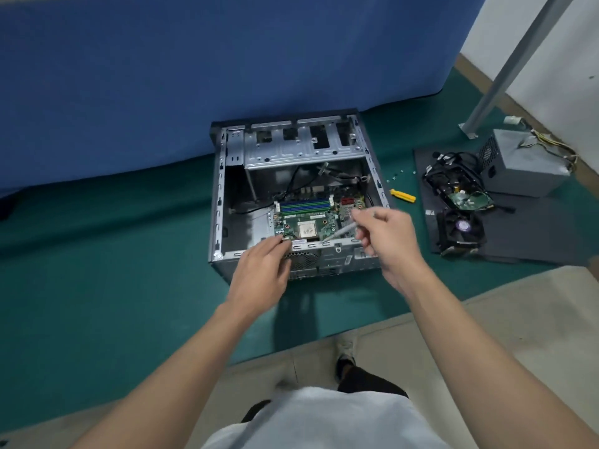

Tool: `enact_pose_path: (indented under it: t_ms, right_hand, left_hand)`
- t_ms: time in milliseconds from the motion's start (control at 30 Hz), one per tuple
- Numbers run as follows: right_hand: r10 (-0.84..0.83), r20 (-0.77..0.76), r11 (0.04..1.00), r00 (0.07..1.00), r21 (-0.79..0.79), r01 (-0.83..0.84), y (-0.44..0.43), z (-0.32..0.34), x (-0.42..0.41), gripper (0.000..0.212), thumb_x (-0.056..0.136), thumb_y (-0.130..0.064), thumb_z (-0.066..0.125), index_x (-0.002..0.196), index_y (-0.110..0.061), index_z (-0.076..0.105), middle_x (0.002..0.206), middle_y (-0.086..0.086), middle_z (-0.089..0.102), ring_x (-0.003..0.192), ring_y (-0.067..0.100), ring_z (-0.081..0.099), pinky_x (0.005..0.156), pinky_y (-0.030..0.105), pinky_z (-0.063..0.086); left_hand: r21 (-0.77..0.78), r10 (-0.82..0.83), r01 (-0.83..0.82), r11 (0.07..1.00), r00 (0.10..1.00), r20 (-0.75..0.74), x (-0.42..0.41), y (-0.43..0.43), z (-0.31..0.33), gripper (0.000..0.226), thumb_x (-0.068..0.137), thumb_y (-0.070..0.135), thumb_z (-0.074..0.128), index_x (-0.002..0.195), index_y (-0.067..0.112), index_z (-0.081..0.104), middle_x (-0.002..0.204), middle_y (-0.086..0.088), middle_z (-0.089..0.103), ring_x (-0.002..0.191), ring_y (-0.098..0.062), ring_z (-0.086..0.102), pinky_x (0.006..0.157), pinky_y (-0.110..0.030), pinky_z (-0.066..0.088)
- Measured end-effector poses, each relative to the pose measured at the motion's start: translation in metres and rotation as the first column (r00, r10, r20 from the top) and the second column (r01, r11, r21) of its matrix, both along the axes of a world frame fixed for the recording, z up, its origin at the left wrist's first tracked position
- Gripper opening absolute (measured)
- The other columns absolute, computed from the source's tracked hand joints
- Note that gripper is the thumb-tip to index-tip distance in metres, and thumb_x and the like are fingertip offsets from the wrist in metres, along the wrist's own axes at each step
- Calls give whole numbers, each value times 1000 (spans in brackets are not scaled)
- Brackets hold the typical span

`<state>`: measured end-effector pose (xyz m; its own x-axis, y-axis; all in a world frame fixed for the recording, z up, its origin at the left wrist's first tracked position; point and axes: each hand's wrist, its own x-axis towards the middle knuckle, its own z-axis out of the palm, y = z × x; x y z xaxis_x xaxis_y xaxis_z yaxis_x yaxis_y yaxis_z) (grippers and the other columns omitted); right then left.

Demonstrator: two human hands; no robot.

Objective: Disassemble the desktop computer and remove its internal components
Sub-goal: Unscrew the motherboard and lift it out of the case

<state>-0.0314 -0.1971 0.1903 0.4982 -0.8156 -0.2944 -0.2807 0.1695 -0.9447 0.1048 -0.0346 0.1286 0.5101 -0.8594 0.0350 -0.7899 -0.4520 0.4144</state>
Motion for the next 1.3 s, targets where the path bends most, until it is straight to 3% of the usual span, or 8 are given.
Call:
enact_pose_path:
  t_ms: [200,267,300,367,400,467,800,1300]
  right_hand:
    - [-122,230,887,966,462,2,52,-31,-29,4,89,2,55,88,1,58,69,11,65,59,15,60,52,23,50]
    - [-133,280,812,951,580,-58,69,-46,-33,6,87,5,55,83,1,55,72,17,67,61,18,63,55,24,53]
    - [-131,286,782,949,618,-78,78,-54,-34,8,87,6,56,81,0,54,73,20,67,62,21,64,56,25,53]
    - [-117,274,750,954,654,-96,95,-70,-30,9,87,7,57,83,0,53,74,23,67,62,24,65,57,27,54]
    - [-108,262,744,959,661,-97,101,-78,-28,7,88,7,57,87,1,53,74,23,67,62,24,65,57,27,54]
    - [-76,233,743,970,662,-101,112,-92,-26,9,90,6,54,98,5,54,73,21,68,62,24,66,59,27,55]
    - [189,62,713,980,677,-180,99,-126,-5,17,100,-7,44,110,0,56,93,16,67,66,22,66,58,31,54]
    - [67,41,668,997,741,-75,97,-153,26,23,103,-6,33,105,-7,56,82,10,66,71,22,65,66,38,56]
  left_hand:
    - [-175,303,-318,932,947,-107,-9,29,0,31,92,10,57,122,4,62,125,-8,59,120,-24,47,105,-33,34]
    - [-181,421,-484,856,856,-300,-26,31,-3,20,93,12,57,110,7,66,106,-6,63,105,-24,54,90,-28,38]
    - [-115,458,-572,812,747,-482,-34,29,-5,14,94,14,57,102,9,67,97,-3,65,97,-23,58,82,-26,40]
    - [108,436,-674,731,339,-834,-46,21,-9,16,98,19,55,91,11,67,85,-3,69,83,-22,63,71,-27,47]
    - [203,391,-676,708,137,-910,-51,18,-14,20,99,22,53,90,9,67,85,-6,70,78,-21,64,67,-27,50]
    - [273,325,-663,697,-48,-945,-57,14,-25,25,101,25,49,96,6,66,89,-8,74,73,-20,66,64,-28,53]
    - [349,418,-700,623,-79,-905,-53,-15,-61,20,99,16,52,91,8,69,81,-5,75,69,-15,70,63,-29,56]
    - [409,444,-684,604,-138,-885,-28,-32,-89,19,97,6,51,93,17,66,73,2,74,69,-15,68,66,-33,58]
